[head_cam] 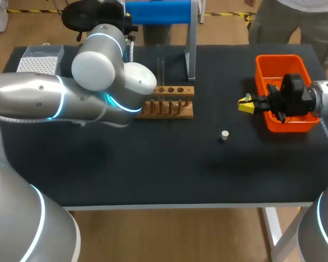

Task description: Invert the test tube, pick up the pipette, mount the tip to pipette, aspirate from beaker and dispense into the tube, eject the tip, return the pipette, and cap with the stopper.

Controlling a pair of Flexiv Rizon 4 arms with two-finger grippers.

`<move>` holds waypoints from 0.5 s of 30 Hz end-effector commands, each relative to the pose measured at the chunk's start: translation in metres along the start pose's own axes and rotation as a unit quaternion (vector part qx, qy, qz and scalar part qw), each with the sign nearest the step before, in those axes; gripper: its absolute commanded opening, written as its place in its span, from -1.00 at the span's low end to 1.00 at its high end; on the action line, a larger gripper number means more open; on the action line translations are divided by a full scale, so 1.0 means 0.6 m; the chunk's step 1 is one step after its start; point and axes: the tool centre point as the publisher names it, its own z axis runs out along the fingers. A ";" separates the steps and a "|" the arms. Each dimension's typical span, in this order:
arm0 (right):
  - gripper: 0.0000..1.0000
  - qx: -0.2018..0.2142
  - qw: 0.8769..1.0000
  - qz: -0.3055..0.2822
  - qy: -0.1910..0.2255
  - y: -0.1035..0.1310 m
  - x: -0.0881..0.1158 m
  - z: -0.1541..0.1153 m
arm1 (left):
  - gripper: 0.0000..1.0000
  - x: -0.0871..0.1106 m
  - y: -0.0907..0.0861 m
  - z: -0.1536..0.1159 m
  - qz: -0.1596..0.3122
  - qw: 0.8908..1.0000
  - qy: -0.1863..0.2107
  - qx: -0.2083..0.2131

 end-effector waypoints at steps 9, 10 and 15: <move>-1.00 0.001 1.000 0.000 -0.001 0.001 0.002 -0.001 | 0.00 0.006 0.005 0.015 -0.003 1.000 -0.002 0.008; -1.00 0.001 1.000 0.000 -0.001 0.001 0.002 -0.001 | 0.00 0.006 0.005 0.016 -0.003 1.000 -0.002 0.008; -1.00 0.001 1.000 0.000 -0.001 0.001 0.002 -0.001 | -0.01 0.005 0.005 0.017 -0.005 1.000 -0.003 0.009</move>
